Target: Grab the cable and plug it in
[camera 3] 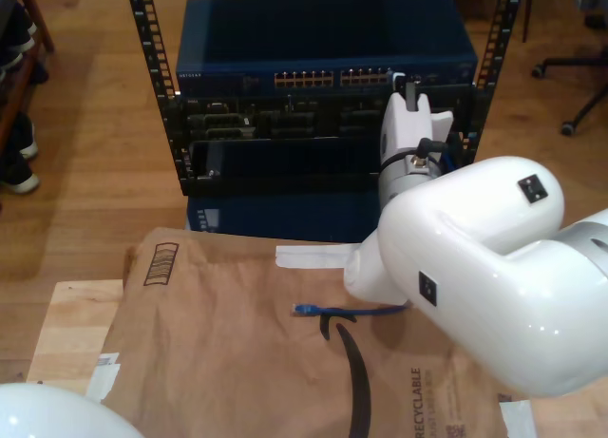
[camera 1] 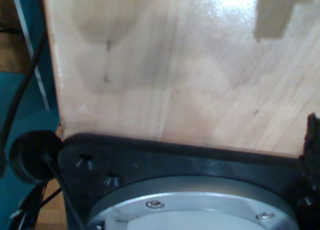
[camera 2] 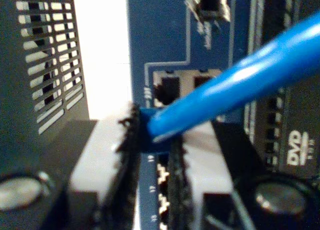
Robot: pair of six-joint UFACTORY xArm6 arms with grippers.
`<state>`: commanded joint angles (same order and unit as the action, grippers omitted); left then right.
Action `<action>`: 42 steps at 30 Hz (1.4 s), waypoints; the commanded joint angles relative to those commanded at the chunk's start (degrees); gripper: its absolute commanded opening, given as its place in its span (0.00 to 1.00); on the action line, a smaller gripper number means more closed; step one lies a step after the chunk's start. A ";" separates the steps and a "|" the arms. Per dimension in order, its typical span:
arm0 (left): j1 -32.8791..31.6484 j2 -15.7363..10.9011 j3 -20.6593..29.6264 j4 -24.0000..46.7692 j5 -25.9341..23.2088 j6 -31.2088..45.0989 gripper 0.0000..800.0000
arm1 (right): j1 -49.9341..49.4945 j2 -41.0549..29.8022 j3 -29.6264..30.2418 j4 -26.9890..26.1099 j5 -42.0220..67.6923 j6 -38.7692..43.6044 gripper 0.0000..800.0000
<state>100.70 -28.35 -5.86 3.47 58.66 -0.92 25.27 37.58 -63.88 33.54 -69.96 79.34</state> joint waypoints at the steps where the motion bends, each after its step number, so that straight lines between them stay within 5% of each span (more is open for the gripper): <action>1: 0.00 0.00 0.00 0.00 0.00 0.00 1.00 | 0.00 0.00 0.00 0.26 0.00 0.00 0.00; 42: 0.09 0.00 0.00 0.00 0.00 0.00 1.00 | 0.62 1.41 -2.20 1.58 -1.49 0.09 0.00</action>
<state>100.79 -28.35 -5.86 3.47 58.66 -0.92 25.89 38.99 -66.08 35.12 -71.45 79.43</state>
